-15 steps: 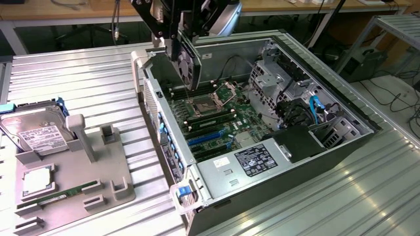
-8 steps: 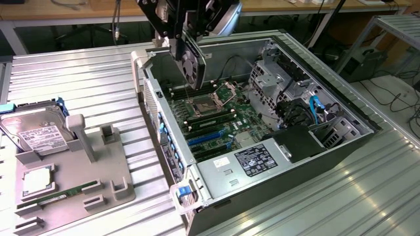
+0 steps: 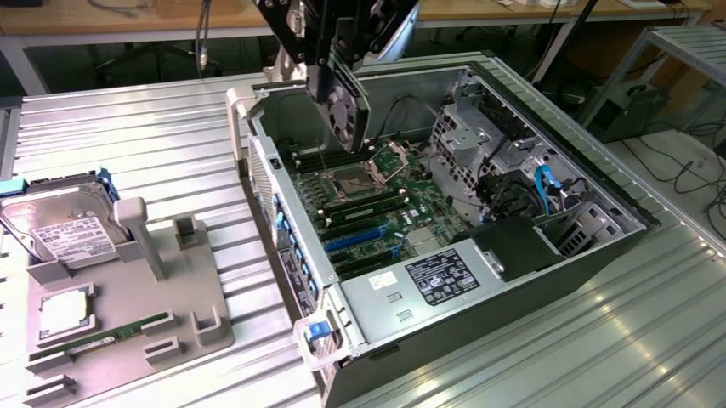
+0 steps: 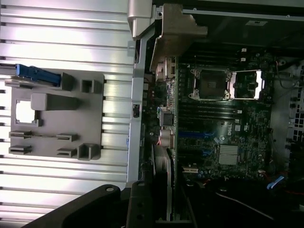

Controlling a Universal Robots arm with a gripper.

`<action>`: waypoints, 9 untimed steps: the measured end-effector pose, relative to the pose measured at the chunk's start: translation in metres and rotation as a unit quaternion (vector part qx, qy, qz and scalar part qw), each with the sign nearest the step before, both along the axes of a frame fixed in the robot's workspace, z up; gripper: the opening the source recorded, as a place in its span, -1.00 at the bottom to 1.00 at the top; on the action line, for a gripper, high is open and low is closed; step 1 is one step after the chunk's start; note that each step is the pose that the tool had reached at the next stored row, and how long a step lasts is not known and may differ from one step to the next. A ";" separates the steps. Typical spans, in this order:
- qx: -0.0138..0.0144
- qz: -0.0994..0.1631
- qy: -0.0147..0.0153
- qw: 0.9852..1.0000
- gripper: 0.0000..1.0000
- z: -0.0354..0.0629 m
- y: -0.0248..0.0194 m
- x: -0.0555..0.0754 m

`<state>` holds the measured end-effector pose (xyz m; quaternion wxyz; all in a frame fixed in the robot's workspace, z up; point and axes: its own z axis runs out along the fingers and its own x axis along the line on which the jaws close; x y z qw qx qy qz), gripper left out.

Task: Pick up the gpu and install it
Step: 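Pick up the gpu and move the gpu toward the slot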

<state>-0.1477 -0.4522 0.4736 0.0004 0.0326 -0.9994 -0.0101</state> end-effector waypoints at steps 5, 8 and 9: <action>0.000 0.000 0.000 1.000 -0.45 -0.0002 0.0000 0.010; 0.000 0.000 0.000 1.000 -0.45 -0.0003 0.0000 0.014; 0.000 0.000 0.000 1.000 -0.45 -0.0003 0.0000 0.016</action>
